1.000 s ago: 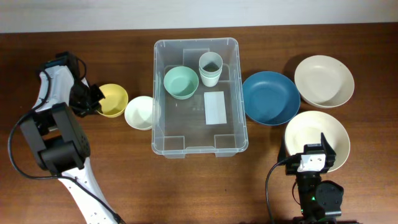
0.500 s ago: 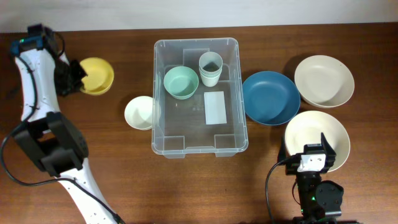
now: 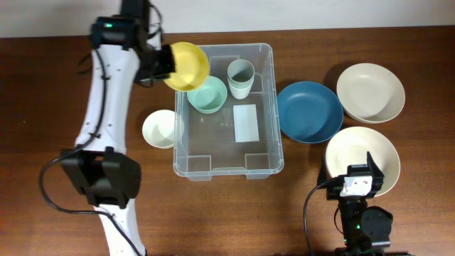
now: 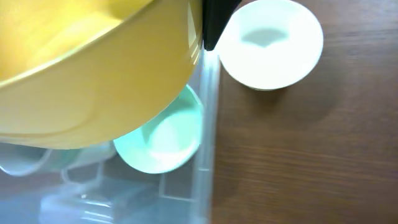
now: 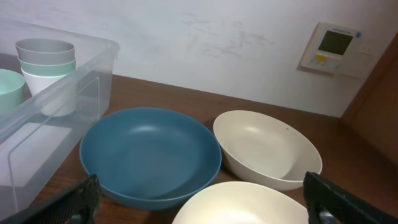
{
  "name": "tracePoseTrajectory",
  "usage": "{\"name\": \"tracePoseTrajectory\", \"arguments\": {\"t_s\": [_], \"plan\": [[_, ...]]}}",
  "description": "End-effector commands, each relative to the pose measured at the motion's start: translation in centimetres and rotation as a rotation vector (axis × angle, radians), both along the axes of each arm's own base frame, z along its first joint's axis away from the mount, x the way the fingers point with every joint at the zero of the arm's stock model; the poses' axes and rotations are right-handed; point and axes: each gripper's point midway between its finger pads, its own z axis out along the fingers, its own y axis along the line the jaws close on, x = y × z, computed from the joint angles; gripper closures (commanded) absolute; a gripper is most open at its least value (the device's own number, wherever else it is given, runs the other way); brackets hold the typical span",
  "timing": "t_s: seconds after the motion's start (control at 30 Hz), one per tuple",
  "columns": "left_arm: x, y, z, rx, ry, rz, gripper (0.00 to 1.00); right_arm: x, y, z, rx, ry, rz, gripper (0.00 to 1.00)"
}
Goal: Pack container
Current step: 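Lift the yellow bowl and set it into the mint-green bowl, then withdraw the left gripper and pinch the white bowl's rim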
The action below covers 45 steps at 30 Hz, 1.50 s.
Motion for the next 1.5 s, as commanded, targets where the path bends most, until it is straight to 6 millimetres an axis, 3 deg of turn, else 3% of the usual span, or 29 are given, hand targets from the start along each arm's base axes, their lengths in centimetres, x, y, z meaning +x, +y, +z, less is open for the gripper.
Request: {"name": "tracePoseTrajectory", "arguments": {"t_s": [0.0, 0.23, 0.57, 0.67, 0.7, 0.73, 0.97, 1.1, 1.27, 1.47], "plan": [[0.1, -0.9, 0.8, 0.071, -0.053, -0.033, 0.99, 0.0, -0.4, -0.3, 0.003, 0.005, -0.023, 0.01], [0.5, -4.2, 0.8, 0.06, -0.093, -0.09, 0.99, 0.0, -0.5, -0.3, 0.002, 0.005, -0.023, 0.01], [1.2, -4.5, 0.7, 0.06, -0.113, -0.068, 0.96, 0.0, -0.4, -0.3, 0.002, 0.005, -0.023, 0.01], [1.6, -4.6, 0.8, 0.057, -0.131, -0.067, 0.68, 0.0, -0.4, -0.3, 0.003, 0.005, -0.023, 0.01], [1.7, -4.6, 0.9, 0.055, -0.139, -0.067, 0.28, 0.0, -0.4, -0.3, 0.002, 0.005, -0.023, 0.01], [2.0, -4.6, 1.0, 0.057, -0.149, -0.065, 0.01, 0.0, -0.4, -0.3, 0.002, 0.005, -0.023, 0.01], [2.9, -4.1, 1.4, 0.068, -0.187, -0.046, 0.0, 0.0, -0.4, -0.3, 0.002, 0.005, -0.023, 0.01], [2.9, -2.5, 1.3, 0.075, -0.172, -0.017, 0.01, 0.0, -0.4, -0.3, 0.002, 0.005, -0.023, 0.01], [2.1, 1.4, 0.5, 0.093, -0.1, 0.051, 0.0, 0.0, -0.4, -0.3, 0.002, 0.005, -0.023, 0.01], [-0.6, 7.6, -0.7, 0.116, 0.049, 0.161, 0.01, 0.0, -0.4, -0.3, 0.002, 0.005, -0.023, 0.01]]}}
